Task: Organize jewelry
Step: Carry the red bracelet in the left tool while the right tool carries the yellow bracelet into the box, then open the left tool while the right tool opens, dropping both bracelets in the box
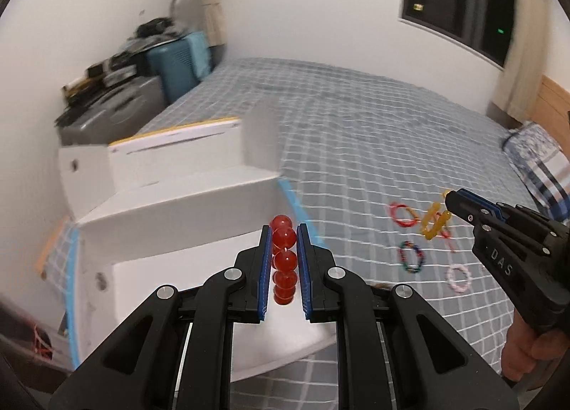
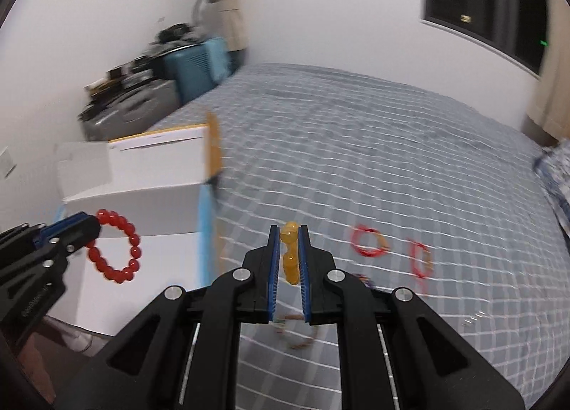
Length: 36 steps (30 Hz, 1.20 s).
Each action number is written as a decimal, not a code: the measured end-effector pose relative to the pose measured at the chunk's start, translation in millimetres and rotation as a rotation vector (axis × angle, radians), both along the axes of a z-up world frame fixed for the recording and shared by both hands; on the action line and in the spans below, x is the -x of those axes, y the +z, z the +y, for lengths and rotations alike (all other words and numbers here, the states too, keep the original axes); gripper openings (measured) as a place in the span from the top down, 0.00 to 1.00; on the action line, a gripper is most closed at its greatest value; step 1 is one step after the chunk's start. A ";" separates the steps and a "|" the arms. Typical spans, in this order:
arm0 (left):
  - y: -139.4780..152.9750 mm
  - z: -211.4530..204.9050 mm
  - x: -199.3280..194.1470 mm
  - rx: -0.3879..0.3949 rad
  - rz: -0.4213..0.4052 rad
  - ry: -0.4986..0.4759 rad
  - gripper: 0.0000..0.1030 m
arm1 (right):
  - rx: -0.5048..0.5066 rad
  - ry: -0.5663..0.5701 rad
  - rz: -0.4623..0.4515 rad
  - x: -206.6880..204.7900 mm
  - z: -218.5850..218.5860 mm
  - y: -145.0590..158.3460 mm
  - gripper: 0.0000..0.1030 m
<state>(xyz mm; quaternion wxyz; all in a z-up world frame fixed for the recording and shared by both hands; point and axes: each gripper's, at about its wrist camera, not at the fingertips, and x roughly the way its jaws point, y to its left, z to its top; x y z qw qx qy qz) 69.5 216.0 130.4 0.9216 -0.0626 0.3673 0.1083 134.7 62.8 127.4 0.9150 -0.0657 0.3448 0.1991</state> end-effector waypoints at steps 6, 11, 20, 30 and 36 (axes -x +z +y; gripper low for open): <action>-19.6 53.8 25.2 0.018 0.057 0.082 0.87 | 0.019 0.117 0.001 15.5 64.2 -12.5 0.91; -41.2 92.9 42.1 0.057 0.106 0.150 0.87 | 0.041 0.191 0.049 20.2 109.9 -37.4 0.91; -77.9 131.0 47.1 0.122 0.228 0.225 0.87 | 0.131 0.190 0.269 0.5 153.6 -95.7 0.91; -116.0 150.5 46.0 0.164 0.334 0.260 0.87 | 0.193 0.185 0.379 -7.9 164.8 -132.5 0.91; -118.2 149.7 45.4 0.152 0.352 0.253 0.86 | 0.187 0.207 0.388 -6.6 170.4 -131.5 0.76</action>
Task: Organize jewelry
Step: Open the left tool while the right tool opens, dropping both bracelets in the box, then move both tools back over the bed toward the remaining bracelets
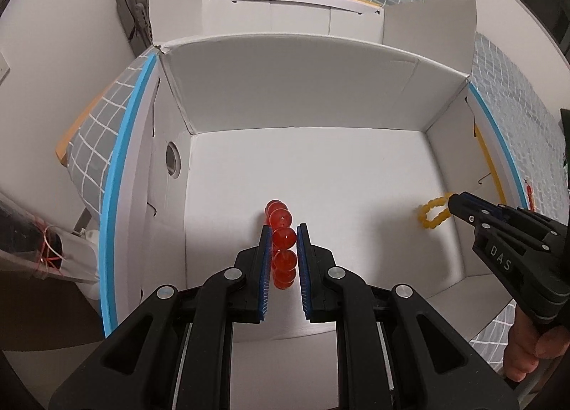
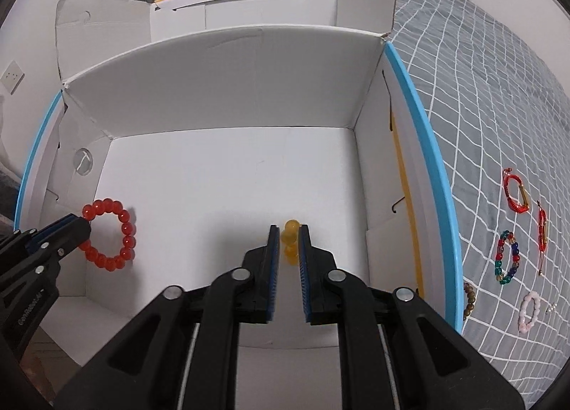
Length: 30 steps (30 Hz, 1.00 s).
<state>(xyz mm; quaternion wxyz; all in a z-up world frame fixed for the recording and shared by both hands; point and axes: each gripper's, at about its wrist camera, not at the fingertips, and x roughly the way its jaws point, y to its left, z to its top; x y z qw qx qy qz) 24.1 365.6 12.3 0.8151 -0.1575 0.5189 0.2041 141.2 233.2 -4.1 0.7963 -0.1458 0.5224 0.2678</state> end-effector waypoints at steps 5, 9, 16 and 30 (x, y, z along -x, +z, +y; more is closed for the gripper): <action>7.6 -3.5 -2.7 -0.031 0.004 0.018 0.50 | -0.018 0.013 -0.009 6.3 4.5 5.2 0.41; 17.2 -2.6 6.5 -0.032 -0.032 0.038 0.26 | -0.025 0.026 -0.042 16.7 5.3 13.4 0.22; 22.2 -3.1 14.9 -0.066 -0.043 0.048 0.10 | -0.033 0.022 -0.056 23.0 3.7 20.5 0.11; 40.7 -30.4 20.8 -0.138 -0.122 0.021 0.06 | -0.052 -0.023 -0.135 31.9 -59.5 45.1 0.07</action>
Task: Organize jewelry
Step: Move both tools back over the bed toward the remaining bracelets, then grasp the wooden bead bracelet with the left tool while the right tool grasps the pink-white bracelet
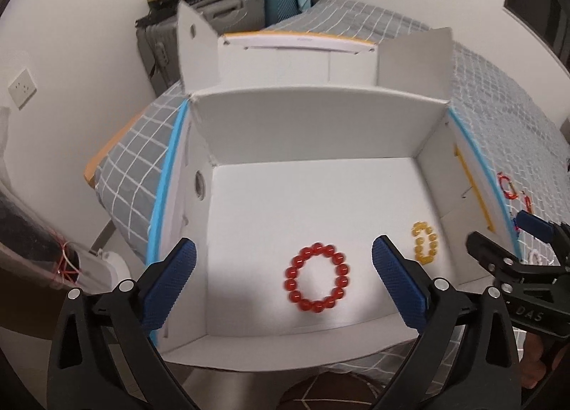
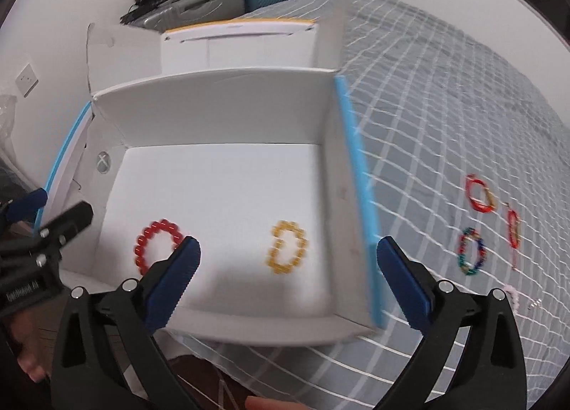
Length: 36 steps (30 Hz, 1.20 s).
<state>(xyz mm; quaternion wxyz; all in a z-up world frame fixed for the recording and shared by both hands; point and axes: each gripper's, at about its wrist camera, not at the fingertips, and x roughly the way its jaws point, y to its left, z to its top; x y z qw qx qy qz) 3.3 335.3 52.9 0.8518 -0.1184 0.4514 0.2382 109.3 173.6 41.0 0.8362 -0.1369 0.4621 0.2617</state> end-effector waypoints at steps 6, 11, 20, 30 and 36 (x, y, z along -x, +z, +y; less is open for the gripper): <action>19.9 -53.2 -13.0 -0.047 -0.078 -0.072 0.06 | -0.018 -0.105 -0.096 -5.0 -71.1 20.0 0.07; 34.4 -112.8 -36.2 -0.040 -0.139 -0.183 0.06 | -0.012 -0.176 -0.138 -16.4 -136.4 30.8 0.07; 26.2 -217.5 -93.5 -0.039 -0.138 -0.364 0.06 | -0.003 -0.342 -0.127 -43.5 -254.9 24.6 0.07; -41.0 -279.8 -151.1 0.016 -0.075 -0.463 0.06 | -0.009 -0.455 -0.037 -70.5 -323.9 -31.8 0.07; -80.6 -309.1 -162.2 -0.132 -0.054 -0.475 0.06 | -0.020 -0.472 0.008 -79.8 -329.8 -68.5 0.07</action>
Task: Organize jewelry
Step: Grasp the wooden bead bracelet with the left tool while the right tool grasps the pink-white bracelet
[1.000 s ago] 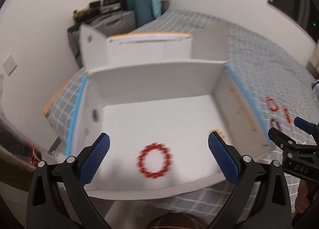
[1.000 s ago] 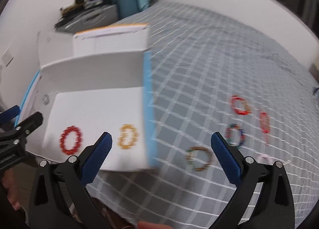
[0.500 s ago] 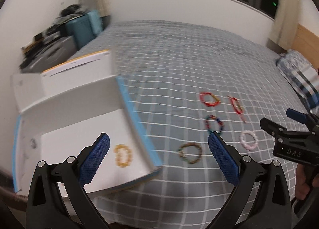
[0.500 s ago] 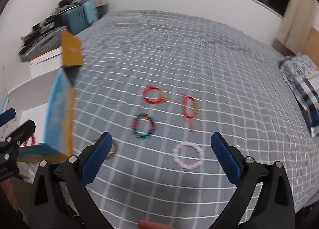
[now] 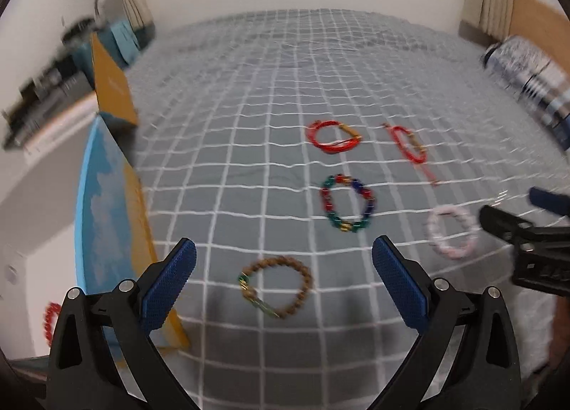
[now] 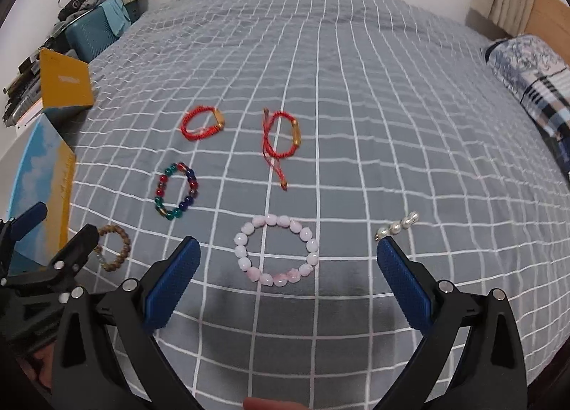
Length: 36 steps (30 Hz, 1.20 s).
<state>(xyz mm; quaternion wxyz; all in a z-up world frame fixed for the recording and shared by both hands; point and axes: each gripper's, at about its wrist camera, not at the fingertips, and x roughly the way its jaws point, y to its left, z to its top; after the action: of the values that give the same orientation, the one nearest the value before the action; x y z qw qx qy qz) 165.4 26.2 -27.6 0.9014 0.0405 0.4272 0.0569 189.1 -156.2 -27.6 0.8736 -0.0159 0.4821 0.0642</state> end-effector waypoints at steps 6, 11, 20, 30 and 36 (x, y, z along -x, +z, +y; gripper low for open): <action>-24.0 2.0 -10.7 0.128 0.064 -0.039 0.06 | 0.002 -0.004 0.012 -5.2 2.0 -23.3 0.08; -45.5 11.0 -19.0 0.146 0.093 0.004 0.06 | -0.011 0.017 0.035 -12.4 2.0 -37.4 0.08; -65.9 18.2 -24.3 0.156 0.127 0.020 0.08 | -0.050 -0.024 0.099 -28.4 -2.9 -61.7 0.14; -69.1 21.6 -23.3 0.129 0.155 0.025 0.55 | -0.007 -0.034 0.132 -31.9 1.6 -73.4 0.50; -67.7 23.2 -22.3 0.102 0.168 0.028 0.87 | 0.015 -0.030 0.128 -30.1 -0.4 -72.0 0.81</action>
<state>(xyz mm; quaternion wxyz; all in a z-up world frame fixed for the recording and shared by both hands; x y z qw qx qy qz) 187.7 49.4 -95.3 0.8625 -0.0067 0.5041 0.0443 219.2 -156.6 -99.6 0.8418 -0.0110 0.5375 0.0483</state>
